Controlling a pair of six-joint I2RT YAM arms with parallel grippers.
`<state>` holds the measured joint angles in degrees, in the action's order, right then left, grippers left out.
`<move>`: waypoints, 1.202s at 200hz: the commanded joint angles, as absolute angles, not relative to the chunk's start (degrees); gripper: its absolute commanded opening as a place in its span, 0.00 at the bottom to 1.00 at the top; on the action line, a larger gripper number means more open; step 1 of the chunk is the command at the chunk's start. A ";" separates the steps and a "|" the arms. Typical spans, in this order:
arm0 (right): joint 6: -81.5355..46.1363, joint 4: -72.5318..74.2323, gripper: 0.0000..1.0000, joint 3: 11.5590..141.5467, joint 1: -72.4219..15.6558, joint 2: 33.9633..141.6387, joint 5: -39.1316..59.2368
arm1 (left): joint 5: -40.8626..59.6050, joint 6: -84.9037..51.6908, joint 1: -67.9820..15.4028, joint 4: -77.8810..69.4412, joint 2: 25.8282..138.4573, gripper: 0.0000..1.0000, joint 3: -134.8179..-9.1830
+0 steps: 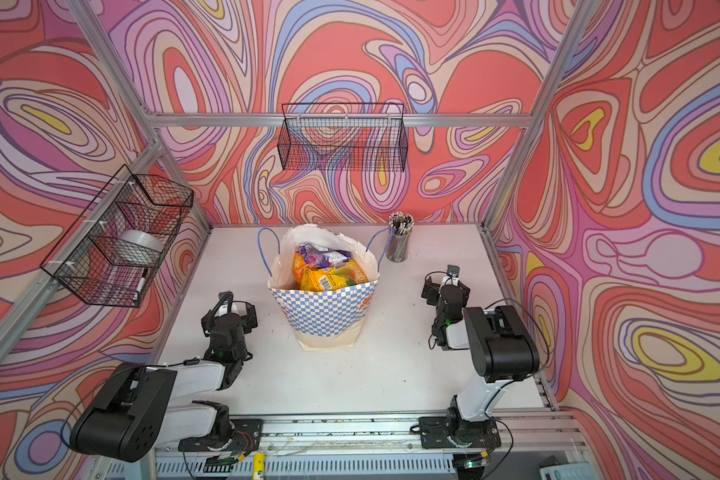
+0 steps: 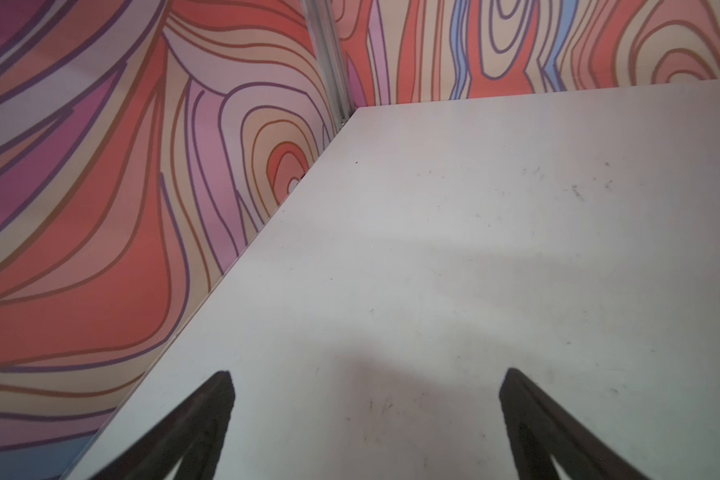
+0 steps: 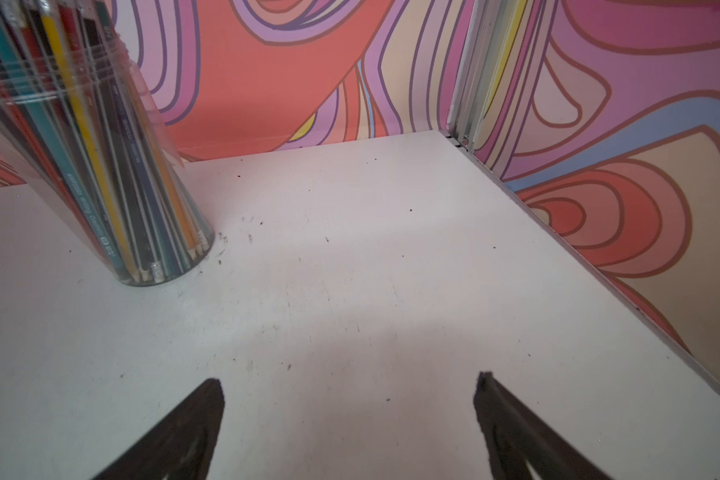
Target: Place the snacks into the paper bag
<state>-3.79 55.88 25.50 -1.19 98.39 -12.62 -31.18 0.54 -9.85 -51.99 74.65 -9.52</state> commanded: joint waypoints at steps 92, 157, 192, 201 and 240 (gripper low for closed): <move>-2.99 56.67 0.98 26.04 -1.00 98.55 -11.83 | -16.53 -0.91 -4.92 -56.50 88.56 1.00 -18.76; -3.07 56.62 0.98 26.06 -1.04 98.53 -11.79 | -11.88 -2.32 -2.64 -52.23 88.03 1.00 -20.72; -3.06 56.62 0.98 26.05 -1.05 98.55 -11.82 | -12.36 -2.05 -2.70 -52.90 88.66 1.00 -20.81; -3.00 56.67 0.98 26.03 -1.03 98.57 -11.81 | -12.26 -2.08 -2.72 -51.99 88.38 1.00 -21.11; -2.99 56.65 0.98 26.09 -1.02 98.57 -11.84 | -12.30 -2.04 -2.72 -52.67 88.60 1.00 -20.86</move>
<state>-3.46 55.96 25.52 -1.19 98.39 -12.12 -12.84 -2.13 -2.68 -52.40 88.29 -20.38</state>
